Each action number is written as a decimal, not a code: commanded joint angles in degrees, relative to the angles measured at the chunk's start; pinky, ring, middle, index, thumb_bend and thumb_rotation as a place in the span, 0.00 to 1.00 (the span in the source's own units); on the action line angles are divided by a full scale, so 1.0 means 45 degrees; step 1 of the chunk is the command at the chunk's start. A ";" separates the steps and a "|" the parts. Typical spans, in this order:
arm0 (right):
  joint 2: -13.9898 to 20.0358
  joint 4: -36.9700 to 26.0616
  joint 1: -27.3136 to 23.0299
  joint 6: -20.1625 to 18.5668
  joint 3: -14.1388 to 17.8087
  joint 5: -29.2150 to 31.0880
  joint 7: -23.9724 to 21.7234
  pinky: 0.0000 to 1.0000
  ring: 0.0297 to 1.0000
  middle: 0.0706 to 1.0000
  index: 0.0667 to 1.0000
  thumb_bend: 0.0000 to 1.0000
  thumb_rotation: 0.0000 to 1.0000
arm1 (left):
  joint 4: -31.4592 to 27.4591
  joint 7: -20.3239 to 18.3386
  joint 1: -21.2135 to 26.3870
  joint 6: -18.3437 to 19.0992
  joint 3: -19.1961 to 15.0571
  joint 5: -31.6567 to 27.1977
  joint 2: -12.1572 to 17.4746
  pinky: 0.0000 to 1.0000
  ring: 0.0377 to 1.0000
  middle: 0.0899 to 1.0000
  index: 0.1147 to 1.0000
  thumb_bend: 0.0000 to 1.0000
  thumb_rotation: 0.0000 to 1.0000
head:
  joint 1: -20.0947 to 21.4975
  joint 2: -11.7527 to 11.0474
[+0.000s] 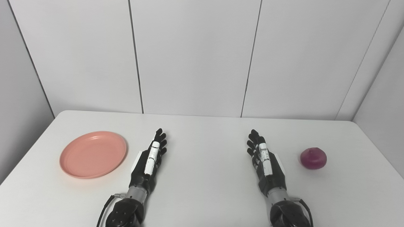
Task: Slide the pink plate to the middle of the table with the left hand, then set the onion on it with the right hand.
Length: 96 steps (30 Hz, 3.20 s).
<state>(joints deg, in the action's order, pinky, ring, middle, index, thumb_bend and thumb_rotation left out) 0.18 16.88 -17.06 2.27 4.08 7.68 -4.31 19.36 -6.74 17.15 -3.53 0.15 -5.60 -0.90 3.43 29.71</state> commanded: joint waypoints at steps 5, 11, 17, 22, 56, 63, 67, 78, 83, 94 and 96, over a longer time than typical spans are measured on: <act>0.0120 -0.0267 -0.0237 0.0507 0.0040 0.0076 -0.0076 0.98 0.98 0.96 0.96 0.57 0.94 | 0.0367 0.0009 -0.0266 -0.0302 0.0052 0.0110 0.0056 0.99 1.00 1.00 1.00 0.49 1.00 | -0.0024 0.0017; 0.0104 -0.0255 -0.0242 0.0517 0.0065 0.0126 -0.0074 0.98 0.98 0.96 0.96 0.56 0.94 | 0.0439 -0.0029 -0.0247 -0.0358 0.0048 0.0083 0.0065 0.99 1.00 1.00 1.00 0.50 1.00 | -0.0016 0.0007; 0.0129 -0.0192 -0.0265 0.0506 0.0037 0.0014 -0.0009 0.98 0.97 0.96 0.96 0.57 0.94 | 0.0352 -0.0024 -0.0265 -0.0239 0.0027 0.0035 0.0034 0.99 1.00 1.00 1.00 0.49 1.00 | -0.0017 0.0000; 0.0140 -0.0189 -0.0259 0.0526 0.0032 0.0045 -0.0061 0.98 0.97 0.96 0.96 0.57 0.94 | 0.0429 -0.0027 -0.0243 -0.0294 0.0022 0.0037 0.0049 0.99 1.00 1.00 1.00 0.49 1.00 | -0.0004 0.0002; 0.0217 -0.0105 -0.0231 0.0666 0.0050 0.0097 -0.0171 0.99 0.98 0.97 0.97 0.55 0.94 | 0.0452 -0.0017 -0.0281 -0.0351 0.0059 0.0065 -0.0001 0.99 1.00 1.00 1.00 0.49 1.00 | -0.0561 -0.0194; 0.0576 -0.0025 -0.0128 0.0825 0.0223 0.0466 -0.0664 1.00 0.99 0.98 0.98 0.56 0.94 | 0.0710 0.0285 -0.0275 -0.0736 0.0354 0.0540 -0.0236 0.98 0.99 0.99 1.00 0.50 1.00 | -0.2382 -0.0620; 0.0796 0.0545 -0.0207 0.1120 0.0622 0.1080 -0.1008 1.00 0.99 0.98 0.98 0.53 0.92 | 0.0913 0.0772 -0.0207 -0.0904 0.0618 0.1084 -0.0587 0.97 0.98 0.98 0.98 0.51 1.00 | -0.3989 -0.1110; 0.1290 0.1877 -0.0462 0.1970 0.1122 0.1769 -0.1580 1.00 0.98 0.98 0.97 0.51 0.87 | 0.1126 0.1427 -0.0053 -0.0680 0.0971 0.1919 -0.1139 1.00 1.00 1.00 0.98 0.55 1.00 | -0.5222 -0.1647; 0.1391 0.1733 -0.0407 0.1903 0.1050 0.1856 -0.1730 1.00 0.99 0.99 0.99 0.49 0.90 | 0.1298 0.1413 0.0021 -0.0872 0.0979 0.1870 -0.1158 1.00 1.00 1.00 0.98 0.54 1.00 | -0.5062 -0.1644; 0.1410 0.1394 -0.0327 0.1757 0.1029 0.1876 -0.1670 1.00 0.99 0.99 0.98 0.48 0.89 | 0.1584 0.1433 0.0179 -0.0947 0.0873 0.1730 -0.1172 1.00 1.00 1.00 0.98 0.56 1.00 | -0.5121 -0.1859; 0.1412 0.1349 -0.0322 0.1731 0.1027 0.1893 -0.1681 1.00 0.99 0.99 0.99 0.48 0.88 | 0.1532 0.1355 0.0209 -0.0987 0.0795 0.1572 -0.1193 1.00 1.00 1.00 0.99 0.55 1.00 | -0.5158 -0.1870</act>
<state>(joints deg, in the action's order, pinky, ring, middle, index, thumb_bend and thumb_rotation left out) 5.63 23.16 -19.81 8.06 8.25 15.51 -10.71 24.44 -0.57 19.54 -5.86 4.12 2.35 -6.16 -19.60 21.27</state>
